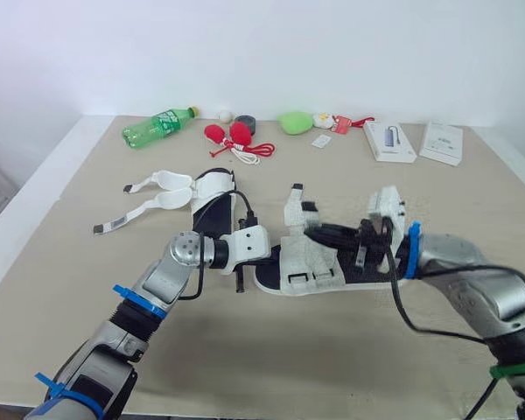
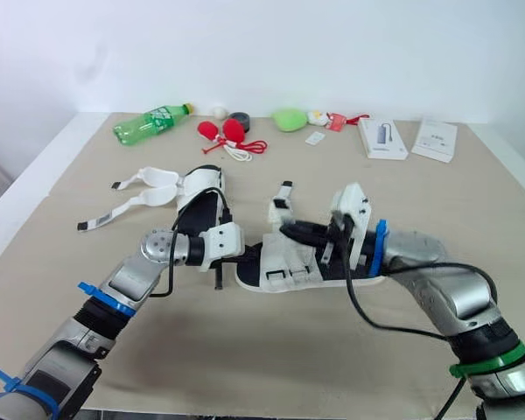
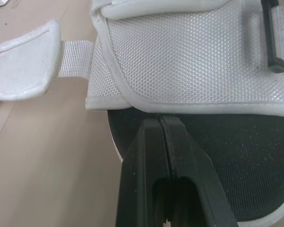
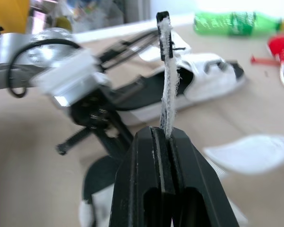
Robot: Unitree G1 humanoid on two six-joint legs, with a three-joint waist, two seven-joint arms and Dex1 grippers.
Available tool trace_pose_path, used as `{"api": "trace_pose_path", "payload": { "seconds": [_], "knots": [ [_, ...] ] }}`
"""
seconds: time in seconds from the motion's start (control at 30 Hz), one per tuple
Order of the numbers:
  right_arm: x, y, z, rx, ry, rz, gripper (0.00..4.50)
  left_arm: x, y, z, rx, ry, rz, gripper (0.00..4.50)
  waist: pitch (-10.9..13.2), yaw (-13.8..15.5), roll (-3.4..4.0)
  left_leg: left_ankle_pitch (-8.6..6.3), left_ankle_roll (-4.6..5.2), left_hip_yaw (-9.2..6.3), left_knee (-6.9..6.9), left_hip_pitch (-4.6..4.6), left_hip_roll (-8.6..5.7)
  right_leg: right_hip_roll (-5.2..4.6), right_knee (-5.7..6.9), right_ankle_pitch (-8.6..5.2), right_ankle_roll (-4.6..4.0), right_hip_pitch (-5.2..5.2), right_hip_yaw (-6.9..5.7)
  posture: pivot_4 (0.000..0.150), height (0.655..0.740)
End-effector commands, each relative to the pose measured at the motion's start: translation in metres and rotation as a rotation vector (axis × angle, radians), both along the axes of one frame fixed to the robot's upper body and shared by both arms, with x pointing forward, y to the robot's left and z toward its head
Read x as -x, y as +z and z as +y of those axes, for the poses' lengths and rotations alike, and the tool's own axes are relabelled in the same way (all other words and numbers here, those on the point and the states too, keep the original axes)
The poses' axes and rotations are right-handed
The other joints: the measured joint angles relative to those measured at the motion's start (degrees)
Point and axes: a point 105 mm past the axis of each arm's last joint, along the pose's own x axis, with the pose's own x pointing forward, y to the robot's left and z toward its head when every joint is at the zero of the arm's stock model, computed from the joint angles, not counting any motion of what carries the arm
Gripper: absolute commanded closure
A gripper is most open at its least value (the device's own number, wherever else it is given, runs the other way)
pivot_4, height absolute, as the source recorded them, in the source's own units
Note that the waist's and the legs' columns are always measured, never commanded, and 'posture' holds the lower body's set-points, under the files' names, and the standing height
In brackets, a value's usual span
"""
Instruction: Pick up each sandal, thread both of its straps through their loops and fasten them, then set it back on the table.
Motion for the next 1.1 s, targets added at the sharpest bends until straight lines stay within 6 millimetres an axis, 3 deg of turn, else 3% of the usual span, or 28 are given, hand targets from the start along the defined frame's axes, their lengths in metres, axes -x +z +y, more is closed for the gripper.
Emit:
{"api": "trace_pose_path", "payload": {
  "seconds": [0.03, 0.27, 0.47, 0.5, 0.53, 0.67, 0.9, 1.0, 1.1],
  "knots": [
    [-0.014, 0.007, -0.009, 0.036, -0.039, -0.03, 4.45, 0.003, -0.009, 0.001, -0.032, -0.005, 0.024, 4.5, 0.0, 0.0, 0.0, -0.01, 0.02, 0.01, 0.0, -0.02, -0.03, 0.02, 0.0, -0.02, 0.04, -0.02, 0.02, 0.15, 0.74],
    [-0.026, -0.008, -0.015, 0.098, -0.06, 0.003, 4.45, 0.003, -0.009, 0.001, -0.028, 0.004, 0.025, 4.5, 0.0, 0.0, 0.0, -0.01, 0.03, 0.02, 0.03, -0.07, -0.02, 0.08, 0.0, 0.03, 0.13, -0.08, 0.03, 0.15, 0.74],
    [-0.035, -0.01, -0.022, 0.083, -0.117, 0.029, 4.45, 0.003, -0.009, 0.002, -0.028, 0.008, 0.028, 4.5, 0.0, -0.1, 0.0, 0.0, 0.04, 0.03, 0.04, -0.06, -0.01, 0.09, 0.0, 0.06, 0.16, -0.08, 0.05, 0.15, 0.74],
    [-0.038, -0.009, -0.024, 0.084, -0.131, 0.022, 3.74, 0.003, -0.009, 0.002, -0.029, 0.008, 0.027, 4.5, 0.0, -0.1, 0.0, 0.0, 0.04, 0.05, 0.04, -0.06, -0.01, 0.09, 0.0, 0.08, 0.16, -0.08, 0.06, 0.15, 0.74],
    [-0.039, -0.008, -0.025, 0.09, -0.14, 0.014, 3.46, 0.003, -0.009, 0.002, -0.029, 0.007, 0.028, 4.5, 0.0, -0.1, 0.0, 0.0, 0.04, 0.05, 0.04, -0.06, -0.01, 0.09, 0.0, 0.08, 0.16, -0.08, 0.06, 0.15, 0.74],
    [-0.043, 0.005, -0.026, 0.119, -0.173, -0.098, 1.51, 0.002, -0.009, 0.002, -0.032, 0.006, 0.027, 4.5, 0.0, -0.1, 0.01, 0.01, 0.05, 0.06, 0.04, -0.07, -0.02, 0.08, 0.0, 0.08, 0.16, -0.1, 0.06, 0.15, 0.74],
    [-0.035, 0.044, -0.006, 0.102, -0.102, -0.281, 1.51, 0.001, -0.008, 0.002, -0.035, 0.0, 0.024, 4.5, 0.0, -0.1, 0.01, 0.01, 0.05, 0.06, 0.02, -0.09, -0.01, 0.11, 0.0, 0.07, 0.2, -0.14, 0.07, 0.15, 0.74],
    [-0.031, 0.049, 0.007, 0.075, -0.056, -0.266, 2.57, 0.001, -0.008, 0.001, -0.035, -0.005, 0.023, 4.5, 0.0, -0.1, 0.01, 0.01, 0.05, 0.05, 0.02, -0.09, 0.0, 0.11, 0.0, 0.07, 0.22, -0.14, 0.07, 0.15, 0.74],
    [-0.032, 0.034, 0.013, 0.109, -0.054, -0.168, 3.9, 0.004, -0.008, -0.001, -0.032, -0.03, 0.02, 4.5, 0.0, -0.1, 0.01, 0.01, 0.05, 0.04, 0.02, -0.11, -0.01, 0.08, 0.0, 0.08, 0.16, -0.14, 0.04, 0.15, 0.74]
  ]
}}
